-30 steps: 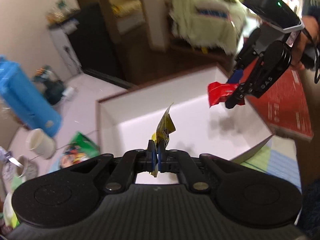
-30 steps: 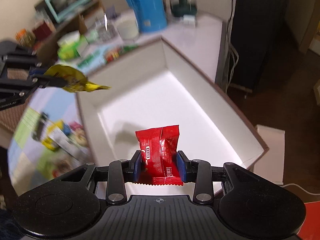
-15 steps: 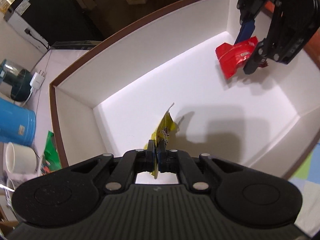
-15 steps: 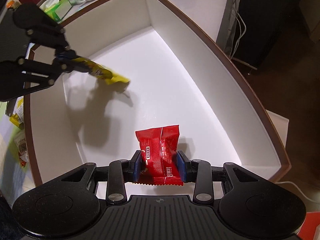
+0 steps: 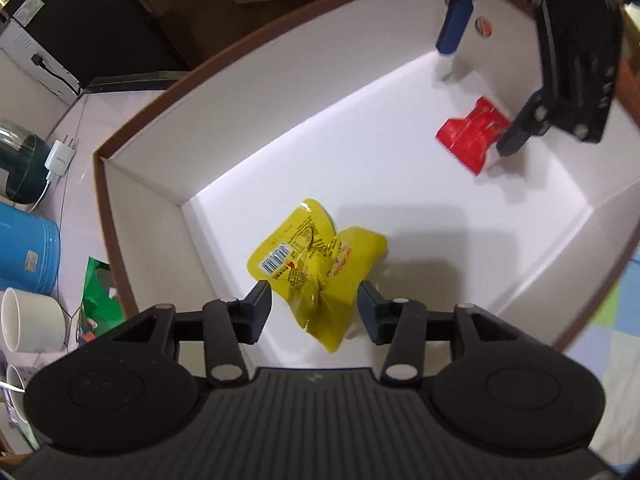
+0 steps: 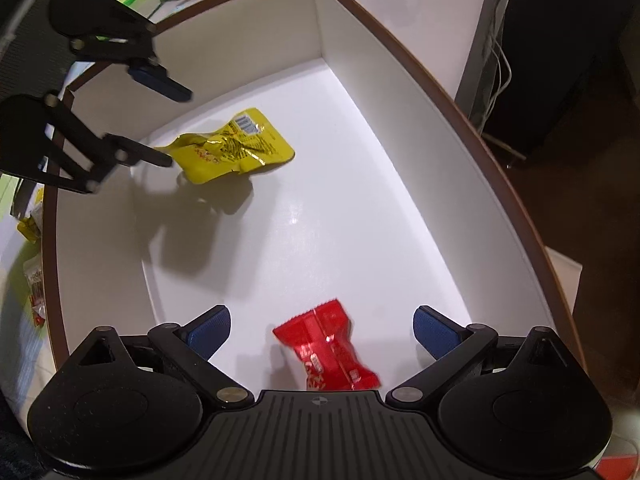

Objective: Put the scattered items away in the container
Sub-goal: 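Carry both items over the brown box and open both grippers to drop them, then withdraw both tools from the box back toward the remaining items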

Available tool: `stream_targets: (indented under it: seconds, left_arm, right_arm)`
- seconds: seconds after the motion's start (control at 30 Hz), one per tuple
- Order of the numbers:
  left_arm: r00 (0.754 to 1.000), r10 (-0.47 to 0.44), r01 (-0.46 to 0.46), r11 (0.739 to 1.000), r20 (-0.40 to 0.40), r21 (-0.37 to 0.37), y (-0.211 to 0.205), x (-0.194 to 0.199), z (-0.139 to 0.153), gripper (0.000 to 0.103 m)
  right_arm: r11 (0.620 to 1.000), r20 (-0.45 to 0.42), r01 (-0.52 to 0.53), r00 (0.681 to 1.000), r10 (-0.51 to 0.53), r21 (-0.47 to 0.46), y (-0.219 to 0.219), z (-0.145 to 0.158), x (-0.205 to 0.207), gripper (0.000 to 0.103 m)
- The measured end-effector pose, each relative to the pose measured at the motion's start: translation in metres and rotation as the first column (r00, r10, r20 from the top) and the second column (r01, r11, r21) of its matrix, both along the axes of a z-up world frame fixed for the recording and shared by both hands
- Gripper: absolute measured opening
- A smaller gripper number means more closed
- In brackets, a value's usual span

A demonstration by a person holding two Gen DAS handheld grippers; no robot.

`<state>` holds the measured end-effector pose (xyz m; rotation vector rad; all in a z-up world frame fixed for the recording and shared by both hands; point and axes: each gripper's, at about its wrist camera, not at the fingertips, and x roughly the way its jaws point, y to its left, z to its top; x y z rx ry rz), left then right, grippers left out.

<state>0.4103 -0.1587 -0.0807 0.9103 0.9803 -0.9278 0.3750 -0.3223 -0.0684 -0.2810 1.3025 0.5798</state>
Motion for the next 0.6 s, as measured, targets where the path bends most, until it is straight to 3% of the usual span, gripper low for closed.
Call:
stream_targets:
  seconds: [0.2,0.6]
  left_arm:
    - [0.999,0.049,-0.049,0.999,0.001,-0.022,0.01,-0.007,0.018,0.044]
    - [0.992,0.121,-0.119,0.992,0.044,-0.027,0.006,-0.034,0.035,0.05]
  right_arm:
    - [1.0,-0.023,0.01,1.0,-0.01,-0.001,-0.001,0.001,-0.009,0.1]
    - [0.999,0.033,0.037,0.999,-0.037,0.014,-0.003,0.025,-0.038,0.1]
